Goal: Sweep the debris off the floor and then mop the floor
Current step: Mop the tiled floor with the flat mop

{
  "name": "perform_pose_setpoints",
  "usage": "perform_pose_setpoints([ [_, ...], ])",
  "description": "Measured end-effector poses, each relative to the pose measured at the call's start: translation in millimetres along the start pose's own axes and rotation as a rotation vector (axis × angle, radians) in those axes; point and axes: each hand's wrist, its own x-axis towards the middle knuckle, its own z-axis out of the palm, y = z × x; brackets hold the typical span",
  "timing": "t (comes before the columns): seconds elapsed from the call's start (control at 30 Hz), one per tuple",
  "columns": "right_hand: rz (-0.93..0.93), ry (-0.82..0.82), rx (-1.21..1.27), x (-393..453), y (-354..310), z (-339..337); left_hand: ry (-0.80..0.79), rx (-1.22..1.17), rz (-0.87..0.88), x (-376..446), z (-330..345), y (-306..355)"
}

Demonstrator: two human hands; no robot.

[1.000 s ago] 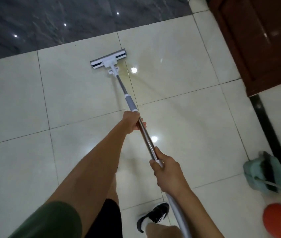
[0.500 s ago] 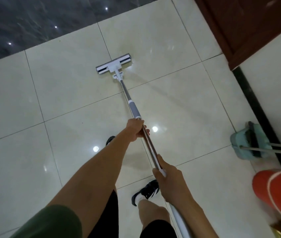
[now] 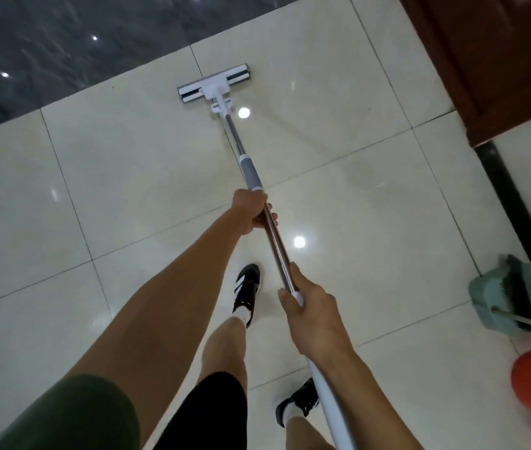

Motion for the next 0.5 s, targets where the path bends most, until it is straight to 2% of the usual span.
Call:
perform_pose_setpoints([
  [0.27, -0.054, 0.093, 0.058, 129, -126, -6, 0.000, 0.079, 0.075, 77, -32, 164],
  [0.37, -0.042, 0.090, 0.083, 144, -139, -12, 0.001, 0.078, 0.084, 91, -31, 183],
  [0.5, -0.030, 0.083, 0.051, 130, -128, -12, -0.002, 0.102, 0.065, 85, -25, 167],
])
